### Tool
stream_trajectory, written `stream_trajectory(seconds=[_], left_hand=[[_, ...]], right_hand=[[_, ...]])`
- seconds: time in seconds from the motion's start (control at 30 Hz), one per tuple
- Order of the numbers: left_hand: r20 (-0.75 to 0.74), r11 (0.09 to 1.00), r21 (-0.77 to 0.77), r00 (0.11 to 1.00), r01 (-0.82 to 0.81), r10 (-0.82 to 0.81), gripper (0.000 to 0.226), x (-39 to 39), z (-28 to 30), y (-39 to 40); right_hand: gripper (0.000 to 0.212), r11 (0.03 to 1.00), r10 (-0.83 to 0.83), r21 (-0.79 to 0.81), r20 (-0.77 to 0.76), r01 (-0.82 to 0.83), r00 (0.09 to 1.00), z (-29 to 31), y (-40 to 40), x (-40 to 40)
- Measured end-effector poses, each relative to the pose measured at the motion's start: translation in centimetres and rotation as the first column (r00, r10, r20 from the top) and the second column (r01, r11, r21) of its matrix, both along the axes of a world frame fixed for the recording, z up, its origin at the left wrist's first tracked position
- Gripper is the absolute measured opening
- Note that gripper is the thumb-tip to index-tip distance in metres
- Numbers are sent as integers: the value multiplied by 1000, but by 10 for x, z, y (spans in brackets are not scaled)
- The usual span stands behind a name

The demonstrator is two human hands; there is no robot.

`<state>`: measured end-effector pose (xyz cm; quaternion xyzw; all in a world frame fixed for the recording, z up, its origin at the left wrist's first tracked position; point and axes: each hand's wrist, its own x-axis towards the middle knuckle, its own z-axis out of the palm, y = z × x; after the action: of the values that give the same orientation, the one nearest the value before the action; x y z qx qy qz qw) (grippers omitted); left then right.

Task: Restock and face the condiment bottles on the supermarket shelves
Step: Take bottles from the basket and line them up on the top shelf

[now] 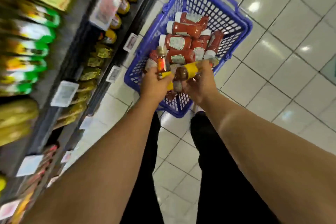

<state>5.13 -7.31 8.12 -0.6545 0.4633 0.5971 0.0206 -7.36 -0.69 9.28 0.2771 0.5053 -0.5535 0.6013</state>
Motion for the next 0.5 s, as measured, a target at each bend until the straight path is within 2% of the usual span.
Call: stream_trajectory(seconds=[0.07, 0.13, 0.23, 0.33, 0.43, 0.5], left_hand=[[-141, 987, 122, 983, -103, 120, 27, -9, 79, 10], [-261, 965, 202, 941, -166, 216, 34, -12, 149, 16], [-402, 962, 173, 876, -212, 266, 16, -12, 245, 20], [-505, 950, 134, 805, -284, 312, 15, -8, 328, 22], [-600, 905, 96, 701, -415, 385, 49, 2, 397, 21], [-646, 861, 57, 639, -505, 417, 51, 15, 442, 23]], right_hand=[[33, 996, 25, -89, -33, -28, 999, 72, 9, -20], [38, 977, 100, -188, -22, -102, 995, 140, 12, -40], [46, 909, 265, -325, -35, -261, 964, 232, 1, -63], [32, 833, 370, -418, -68, -363, 927, 314, -15, -69], [35, 735, 447, -496, -158, -462, 880, 380, -26, -61], [41, 640, 490, -556, -236, -530, 839, 424, -33, -47]])
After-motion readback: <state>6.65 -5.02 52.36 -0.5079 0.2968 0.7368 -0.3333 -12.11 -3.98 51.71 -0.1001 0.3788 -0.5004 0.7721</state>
